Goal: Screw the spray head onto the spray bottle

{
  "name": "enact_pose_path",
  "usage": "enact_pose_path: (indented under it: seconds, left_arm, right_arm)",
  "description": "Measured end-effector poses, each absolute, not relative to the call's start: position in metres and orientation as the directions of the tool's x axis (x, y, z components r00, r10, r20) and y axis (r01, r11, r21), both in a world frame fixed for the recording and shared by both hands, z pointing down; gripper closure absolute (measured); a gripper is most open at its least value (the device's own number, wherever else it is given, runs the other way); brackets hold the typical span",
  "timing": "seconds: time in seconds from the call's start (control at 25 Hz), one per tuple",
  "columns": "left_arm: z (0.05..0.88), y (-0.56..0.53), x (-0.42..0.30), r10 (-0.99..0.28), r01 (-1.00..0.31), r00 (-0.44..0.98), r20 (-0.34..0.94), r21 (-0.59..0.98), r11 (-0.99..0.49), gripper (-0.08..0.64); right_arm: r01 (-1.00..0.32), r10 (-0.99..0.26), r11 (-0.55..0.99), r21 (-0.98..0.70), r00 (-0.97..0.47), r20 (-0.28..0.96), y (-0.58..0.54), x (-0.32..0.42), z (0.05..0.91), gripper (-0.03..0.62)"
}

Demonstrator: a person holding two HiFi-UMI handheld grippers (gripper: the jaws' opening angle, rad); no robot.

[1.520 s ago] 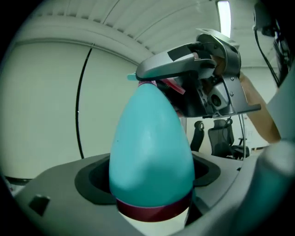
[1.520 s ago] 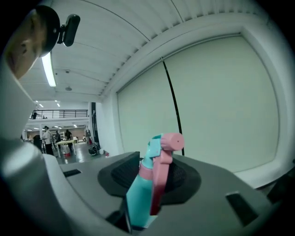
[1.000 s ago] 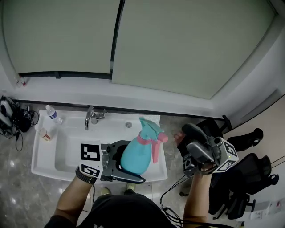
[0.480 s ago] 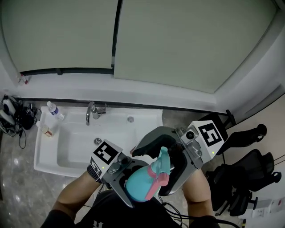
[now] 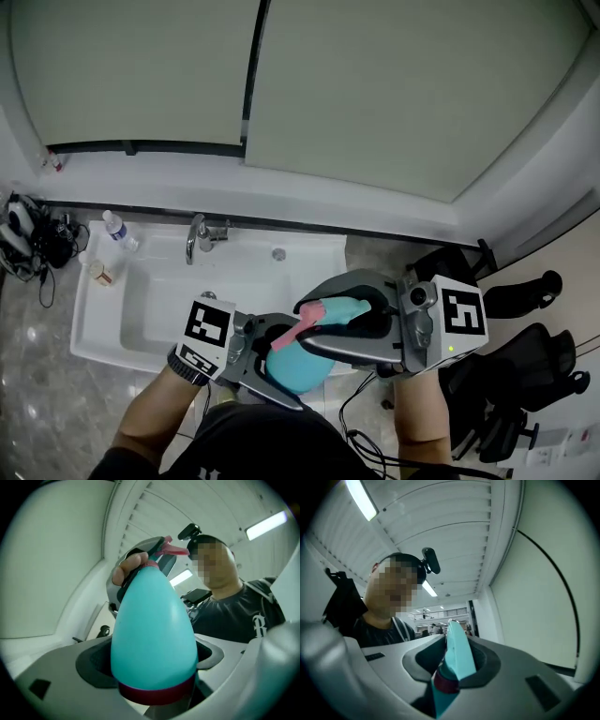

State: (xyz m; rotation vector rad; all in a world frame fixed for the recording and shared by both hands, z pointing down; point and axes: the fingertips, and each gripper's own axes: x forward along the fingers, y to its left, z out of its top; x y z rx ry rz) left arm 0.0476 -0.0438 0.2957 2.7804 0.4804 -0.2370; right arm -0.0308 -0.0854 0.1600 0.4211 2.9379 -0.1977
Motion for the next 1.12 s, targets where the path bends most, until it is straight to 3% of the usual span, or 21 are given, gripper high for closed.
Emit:
enact_pose_path:
  seconds: [0.12, 0.64, 1.12]
  left_arm:
    - [0.301, -0.052, 0.048, 0.216, 0.242, 0.968, -0.125, 0.265, -0.933, 0.121]
    - [0.333, -0.069, 0.052, 0.075, 0.03, 0.984, 0.159, 0.27, -0.962, 0.121]
    - [0.389, -0.01, 0.02, 0.134, 0.039, 0.956, 0.261, 0.342, -0.939, 0.121]
  right_arm:
    - [0.175, 0.159, 0.98, -0.093, -0.975, -0.154, -0.094, -0.034, 0.162, 0.5]
    - [0.016, -0.003, 0.992, -0.124, -0.988, -0.155, -0.112, -0.024, 0.185, 0.5]
    - [-0.084, -0.11, 0.966, -0.244, -0.989, -0.098, -0.073, -0.055, 0.241, 0.499]
